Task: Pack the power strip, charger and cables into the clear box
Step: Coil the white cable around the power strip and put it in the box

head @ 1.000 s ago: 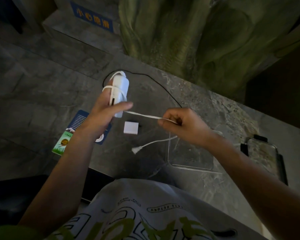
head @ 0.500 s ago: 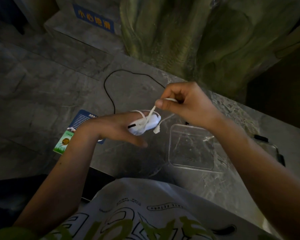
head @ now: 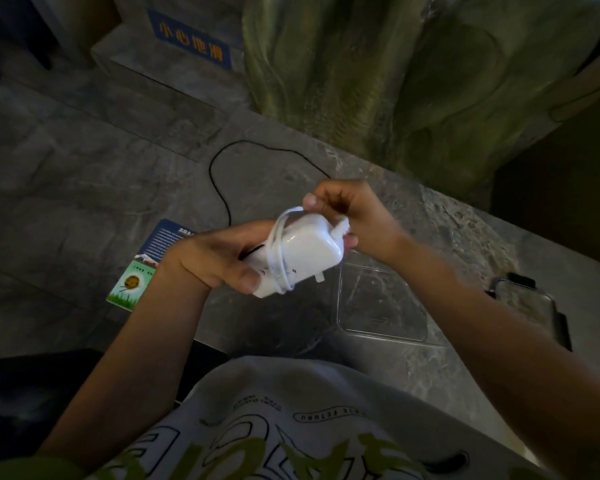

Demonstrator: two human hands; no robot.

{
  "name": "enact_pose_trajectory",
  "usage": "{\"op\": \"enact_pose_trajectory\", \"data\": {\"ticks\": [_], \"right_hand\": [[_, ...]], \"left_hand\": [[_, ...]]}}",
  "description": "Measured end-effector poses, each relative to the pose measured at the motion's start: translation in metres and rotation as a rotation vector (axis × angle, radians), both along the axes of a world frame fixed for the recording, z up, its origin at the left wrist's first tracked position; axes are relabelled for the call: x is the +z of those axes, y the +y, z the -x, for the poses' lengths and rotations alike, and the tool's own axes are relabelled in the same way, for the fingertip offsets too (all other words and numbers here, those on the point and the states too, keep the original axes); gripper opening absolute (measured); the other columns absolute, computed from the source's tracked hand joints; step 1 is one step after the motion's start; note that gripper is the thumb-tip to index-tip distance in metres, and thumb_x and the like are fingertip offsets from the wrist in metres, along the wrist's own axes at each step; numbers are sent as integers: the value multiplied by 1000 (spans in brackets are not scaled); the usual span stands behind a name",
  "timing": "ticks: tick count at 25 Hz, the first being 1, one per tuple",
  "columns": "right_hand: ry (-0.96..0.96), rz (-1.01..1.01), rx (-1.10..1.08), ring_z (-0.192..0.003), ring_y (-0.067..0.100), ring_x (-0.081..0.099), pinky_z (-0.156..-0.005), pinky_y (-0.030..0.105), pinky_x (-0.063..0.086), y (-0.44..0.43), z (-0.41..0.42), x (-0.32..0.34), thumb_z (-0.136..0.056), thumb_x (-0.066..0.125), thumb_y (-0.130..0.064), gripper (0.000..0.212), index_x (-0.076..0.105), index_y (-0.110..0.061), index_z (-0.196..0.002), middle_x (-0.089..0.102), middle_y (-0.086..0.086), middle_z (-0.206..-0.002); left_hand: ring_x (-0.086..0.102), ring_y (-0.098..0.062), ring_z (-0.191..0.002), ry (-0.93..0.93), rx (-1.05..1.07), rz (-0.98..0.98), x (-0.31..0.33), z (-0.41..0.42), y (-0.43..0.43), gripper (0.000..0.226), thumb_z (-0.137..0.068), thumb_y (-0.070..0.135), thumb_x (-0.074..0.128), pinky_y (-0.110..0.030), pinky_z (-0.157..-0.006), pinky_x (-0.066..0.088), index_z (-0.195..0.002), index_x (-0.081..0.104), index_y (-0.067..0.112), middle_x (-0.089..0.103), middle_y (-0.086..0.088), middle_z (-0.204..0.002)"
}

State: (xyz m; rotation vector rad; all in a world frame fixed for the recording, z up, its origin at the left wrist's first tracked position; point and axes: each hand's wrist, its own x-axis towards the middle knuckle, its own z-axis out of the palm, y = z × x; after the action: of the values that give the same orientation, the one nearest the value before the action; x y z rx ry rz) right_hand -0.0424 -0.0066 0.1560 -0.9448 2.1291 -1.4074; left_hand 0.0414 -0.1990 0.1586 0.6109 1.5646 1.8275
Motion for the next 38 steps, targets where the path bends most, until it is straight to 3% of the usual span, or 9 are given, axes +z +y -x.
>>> {"op": "enact_pose_trajectory", "data": {"ticks": [3,10,15,18,22,25,29,35,38], "right_hand": [[56,-23,17,-63,-5,61,-61,10,46,3,-9,-14,-89,52,11,34,60,-18,-74,60,-20,-64],[-16,-169,-93,-49,2,45,-51,17,37,9,-26,-33,-100,51,-20,29,58,-33,-74,48,-7,-56],[-39,-258,-135,-52,4,43,-53,28,38,17,-29,-35,-97,55,-28,22,61,-30,-77,47,-7,-58],[-28,-299,-140,-55,8,47,-55,33,41,23,-27,-32,-97,56,-30,20,64,-22,-81,54,6,-62],[13,-310,-145,-56,10,48,-56,31,42,25,-25,-24,-95,58,-29,20,67,-13,-86,59,16,-69],[13,-296,-151,-54,9,47,-54,30,41,26,-21,-16,-94,62,-26,16,67,-15,-85,58,14,-64],[52,-300,-91,-60,8,57,-59,31,47,26,-14,1,-88,69,-23,5,70,-19,-85,66,3,-69],[135,-225,-10,-73,7,66,-68,24,54,20,0,37,-81,76,-21,11,71,-13,-86,69,-6,-80],[117,-136,17,-78,12,69,-73,27,56,15,7,44,-79,78,-17,18,70,-4,-88,71,2,-85]], "left_hand": [[43,-36,-130,-237,239,-195,-13,-7,-4,121,-51,48,91,-48,-111,30,-146,24,12,43,-21,-143],[28,-31,-144,-352,589,-736,-4,2,3,96,-72,37,76,-42,-118,18,-150,24,14,29,-17,-155],[58,-16,-121,-365,1078,-452,-7,5,1,59,-88,23,62,-27,-90,51,-142,41,9,56,-14,-135],[64,-6,-99,-301,1217,-245,-12,8,5,30,-93,21,53,-21,-83,51,-122,55,14,63,-1,-107],[60,-12,-101,-242,1109,99,-18,8,2,40,-70,44,67,-31,-85,48,-107,56,30,62,5,-105],[57,-3,-89,-92,998,437,-20,1,-1,33,-84,38,66,-21,-74,44,-111,55,23,59,9,-96],[53,13,-99,28,713,497,-23,3,-5,49,-86,27,69,-4,-79,41,-130,48,27,57,22,-111],[61,5,-98,55,351,553,-22,4,-4,50,-77,49,72,-25,-85,50,-119,60,27,66,22,-105],[61,4,-103,24,194,416,-14,3,1,41,-81,30,75,-14,-84,46,-119,60,30,68,24,-106]]}}
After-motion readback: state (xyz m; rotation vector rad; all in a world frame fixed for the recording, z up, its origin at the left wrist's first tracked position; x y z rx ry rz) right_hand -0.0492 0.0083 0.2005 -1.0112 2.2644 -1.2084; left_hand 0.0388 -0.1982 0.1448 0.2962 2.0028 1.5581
